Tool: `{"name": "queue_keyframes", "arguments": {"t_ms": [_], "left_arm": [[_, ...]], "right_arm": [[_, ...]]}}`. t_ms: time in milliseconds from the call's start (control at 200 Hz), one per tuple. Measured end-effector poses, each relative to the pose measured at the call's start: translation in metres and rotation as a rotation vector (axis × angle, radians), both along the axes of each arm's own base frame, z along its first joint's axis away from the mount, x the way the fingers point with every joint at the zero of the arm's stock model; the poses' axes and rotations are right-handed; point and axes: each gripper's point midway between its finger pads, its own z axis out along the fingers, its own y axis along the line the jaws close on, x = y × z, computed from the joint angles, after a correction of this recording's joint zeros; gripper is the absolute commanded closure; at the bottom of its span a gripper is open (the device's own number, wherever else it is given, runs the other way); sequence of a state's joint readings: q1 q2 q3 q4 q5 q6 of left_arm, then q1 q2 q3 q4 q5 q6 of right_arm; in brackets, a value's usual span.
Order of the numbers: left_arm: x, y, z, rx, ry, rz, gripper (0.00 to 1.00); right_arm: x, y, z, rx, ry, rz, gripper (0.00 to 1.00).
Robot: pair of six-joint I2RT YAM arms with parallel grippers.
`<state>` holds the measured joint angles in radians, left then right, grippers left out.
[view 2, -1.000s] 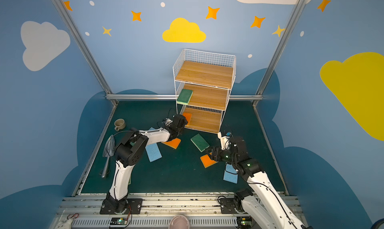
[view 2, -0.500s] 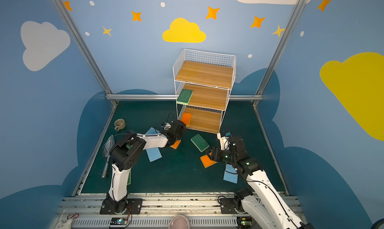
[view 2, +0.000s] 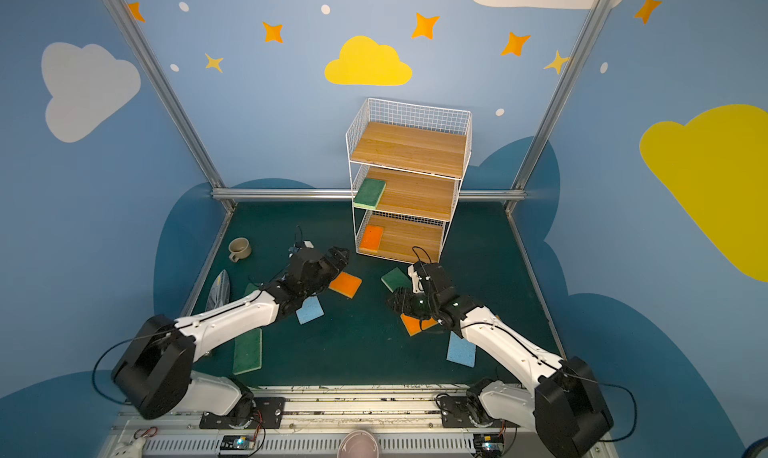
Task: Arrange cleaning sponges on a shelf
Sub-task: Place the cleaning sponge on the shelf, then pick up the cleaning sponge at the center of the table.
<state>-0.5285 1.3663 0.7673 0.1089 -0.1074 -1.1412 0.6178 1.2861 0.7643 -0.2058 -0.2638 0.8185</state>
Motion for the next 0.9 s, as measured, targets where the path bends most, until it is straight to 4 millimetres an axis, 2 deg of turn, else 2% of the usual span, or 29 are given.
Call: {"name": "queue_keyframes", "arguments": {"t_ms": [105,215,275,395,490,691,901], "left_arm": [[-0.018,0.012,-0.013,0.078,0.05,-0.084,0.01],[-0.039,0.021,-0.03,0.154,0.115,-0.168,0.01],[-0.051,0.028,-0.041,0.183,0.148,-0.194,0.01],[-0.073,0.045,-0.057,0.23,0.193,-0.217,0.0],[-0.082,0.053,-0.06,0.249,0.194,-0.224,0.01],[-0.084,0.066,-0.052,0.258,0.155,-0.204,0.01],[-0.086,0.073,-0.053,0.266,0.149,-0.19,0.01]], "right_arm": [[0.024,0.019,-0.003,-0.002,0.053,-0.046,0.4],[0.051,0.051,-0.003,0.011,0.099,-0.052,0.41],[0.06,0.066,-0.01,0.013,0.123,-0.048,0.41],[0.061,0.08,-0.028,-0.006,0.171,-0.044,0.42],[0.06,0.087,-0.044,-0.025,0.21,-0.045,0.44],[0.061,0.104,-0.066,-0.047,0.253,-0.038,0.51],[0.063,0.112,-0.08,-0.055,0.279,-0.045,0.55]]}}
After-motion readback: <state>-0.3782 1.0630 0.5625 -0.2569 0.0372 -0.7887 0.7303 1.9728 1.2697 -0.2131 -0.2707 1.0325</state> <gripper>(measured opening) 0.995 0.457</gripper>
